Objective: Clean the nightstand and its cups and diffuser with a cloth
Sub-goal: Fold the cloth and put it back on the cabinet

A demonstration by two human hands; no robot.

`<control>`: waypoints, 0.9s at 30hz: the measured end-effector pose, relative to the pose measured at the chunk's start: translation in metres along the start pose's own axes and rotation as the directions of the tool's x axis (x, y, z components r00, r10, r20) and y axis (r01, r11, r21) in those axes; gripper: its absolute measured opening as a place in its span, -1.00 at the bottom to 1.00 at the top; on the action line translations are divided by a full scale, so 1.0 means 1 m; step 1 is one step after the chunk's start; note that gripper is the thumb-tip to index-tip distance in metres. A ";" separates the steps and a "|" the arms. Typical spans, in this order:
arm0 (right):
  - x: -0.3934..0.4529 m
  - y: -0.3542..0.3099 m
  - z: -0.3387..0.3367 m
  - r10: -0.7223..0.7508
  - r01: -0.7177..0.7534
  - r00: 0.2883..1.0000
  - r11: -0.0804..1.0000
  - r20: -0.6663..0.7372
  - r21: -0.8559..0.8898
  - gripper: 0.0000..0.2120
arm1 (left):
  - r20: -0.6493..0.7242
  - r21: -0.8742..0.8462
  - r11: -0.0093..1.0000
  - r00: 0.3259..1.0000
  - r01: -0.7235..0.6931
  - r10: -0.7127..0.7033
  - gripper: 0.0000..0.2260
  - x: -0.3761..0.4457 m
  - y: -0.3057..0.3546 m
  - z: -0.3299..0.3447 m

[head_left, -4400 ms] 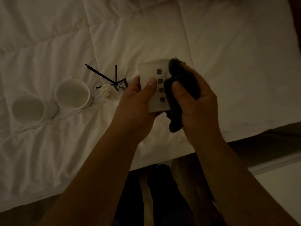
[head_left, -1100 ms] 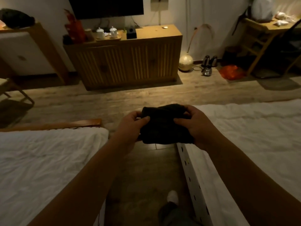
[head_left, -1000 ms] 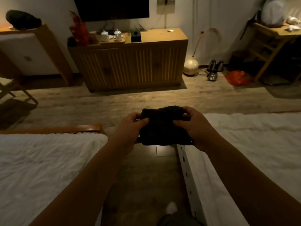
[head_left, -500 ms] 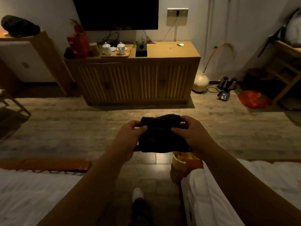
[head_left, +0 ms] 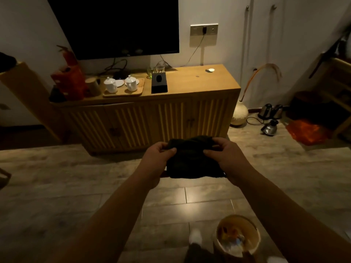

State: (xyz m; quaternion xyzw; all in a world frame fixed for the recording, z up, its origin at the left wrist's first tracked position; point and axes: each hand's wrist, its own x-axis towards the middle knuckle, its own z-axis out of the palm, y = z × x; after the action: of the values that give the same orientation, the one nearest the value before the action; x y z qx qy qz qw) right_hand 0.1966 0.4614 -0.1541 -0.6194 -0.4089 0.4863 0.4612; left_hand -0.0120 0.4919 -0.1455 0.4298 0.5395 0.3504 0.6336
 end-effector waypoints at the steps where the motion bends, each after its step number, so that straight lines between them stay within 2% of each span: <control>1: 0.024 0.000 -0.002 0.000 0.000 1.000 1.000 -0.007 -0.005 -0.56 | -0.002 0.008 1.000 1.000 0.001 -0.001 -0.90 0.023 0.005 0.002; 7: 0.202 -0.013 -0.021 -0.032 0.032 0.999 0.999 0.022 -0.030 -0.69 | -0.018 0.057 0.998 1.000 -0.008 0.009 -0.88 0.191 0.053 0.025; 8: 0.208 -0.014 -0.020 -0.030 0.031 0.999 0.998 0.023 -0.047 -0.71 | -0.040 0.073 0.997 0.999 0.002 0.001 -0.88 0.196 0.054 0.025; 17: 0.438 -0.092 -0.034 -0.019 0.031 0.997 0.989 0.078 -0.147 -0.80 | -0.111 0.041 0.999 0.994 -0.017 0.021 -0.88 0.411 0.139 0.040; 23: 0.588 -0.092 -0.019 -0.011 0.020 0.999 0.972 0.041 -0.233 -0.83 | -0.092 0.093 0.996 0.996 -0.007 0.016 -0.89 0.564 0.165 0.025; 27: 0.690 -0.087 -0.003 0.060 -0.052 0.998 0.973 0.031 -0.224 -0.81 | -0.063 0.161 0.987 0.998 0.027 -0.017 -0.88 0.672 0.182 0.011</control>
State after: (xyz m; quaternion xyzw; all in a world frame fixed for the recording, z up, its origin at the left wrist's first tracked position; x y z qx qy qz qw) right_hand 0.3271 1.1407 -0.2254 -0.6692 -0.4517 0.4618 0.3672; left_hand 0.1178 1.1702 -0.2344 0.4631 0.5901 0.3113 0.5835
